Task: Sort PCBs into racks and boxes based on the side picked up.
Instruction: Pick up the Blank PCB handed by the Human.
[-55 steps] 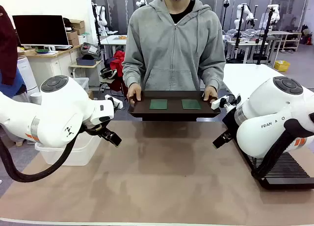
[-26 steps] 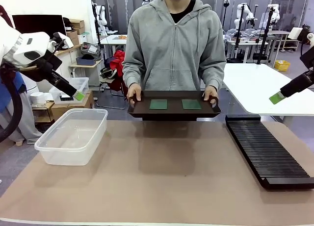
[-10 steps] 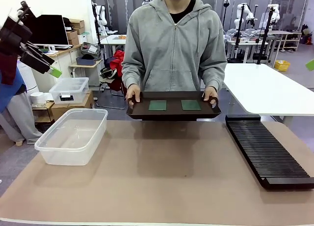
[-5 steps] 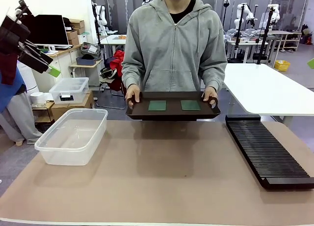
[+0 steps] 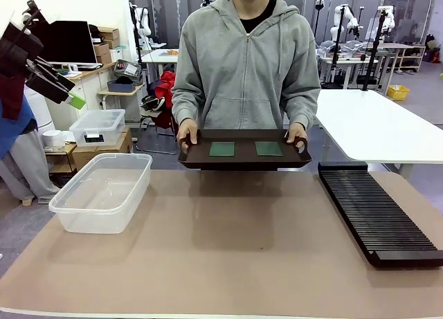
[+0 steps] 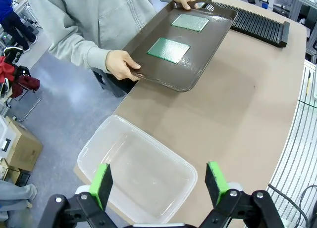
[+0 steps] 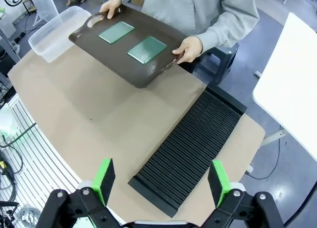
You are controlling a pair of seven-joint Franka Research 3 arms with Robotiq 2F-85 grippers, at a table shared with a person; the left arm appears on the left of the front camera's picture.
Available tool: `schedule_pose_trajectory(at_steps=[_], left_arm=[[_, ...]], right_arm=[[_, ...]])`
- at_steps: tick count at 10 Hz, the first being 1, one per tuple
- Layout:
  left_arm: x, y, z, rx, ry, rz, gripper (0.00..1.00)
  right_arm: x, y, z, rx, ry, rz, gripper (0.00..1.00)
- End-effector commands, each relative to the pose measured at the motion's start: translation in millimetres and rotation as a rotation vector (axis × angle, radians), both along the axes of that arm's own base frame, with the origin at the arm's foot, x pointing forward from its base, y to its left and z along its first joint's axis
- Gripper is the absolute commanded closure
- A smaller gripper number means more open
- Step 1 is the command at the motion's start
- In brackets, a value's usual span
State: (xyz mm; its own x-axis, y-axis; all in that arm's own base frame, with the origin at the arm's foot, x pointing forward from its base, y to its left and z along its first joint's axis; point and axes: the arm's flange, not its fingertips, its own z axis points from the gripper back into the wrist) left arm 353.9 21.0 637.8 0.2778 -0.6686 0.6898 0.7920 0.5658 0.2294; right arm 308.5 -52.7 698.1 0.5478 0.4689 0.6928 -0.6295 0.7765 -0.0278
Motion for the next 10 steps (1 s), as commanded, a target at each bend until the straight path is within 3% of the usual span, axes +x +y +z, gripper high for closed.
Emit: schedule_pose_trajectory(at_steps=[1, 3, 5, 10], left_arm=[[1.1, 1.7, -0.9, -0.010, 0.002, -0.006, 0.00], [1.1, 1.7, -0.9, -0.010, 0.002, -0.006, 0.00], [0.0, 0.0, 0.2, 0.000, 0.000, 0.000, 0.00], [-14.3, 19.0, 42.5, -0.030, 0.092, -0.132, 0.00]], right_arm=[[6.8, -10.2, 4.7, 0.030, 0.010, 0.060, 0.00], [12.8, -14.0, 5.7, 0.039, 0.020, 0.078, 0.00], [1.6, -7.9, 4.6, 0.016, 0.001, 0.014, 0.00], [1.6, -7.9, 4.6, 0.016, 0.001, 0.014, 0.00]])
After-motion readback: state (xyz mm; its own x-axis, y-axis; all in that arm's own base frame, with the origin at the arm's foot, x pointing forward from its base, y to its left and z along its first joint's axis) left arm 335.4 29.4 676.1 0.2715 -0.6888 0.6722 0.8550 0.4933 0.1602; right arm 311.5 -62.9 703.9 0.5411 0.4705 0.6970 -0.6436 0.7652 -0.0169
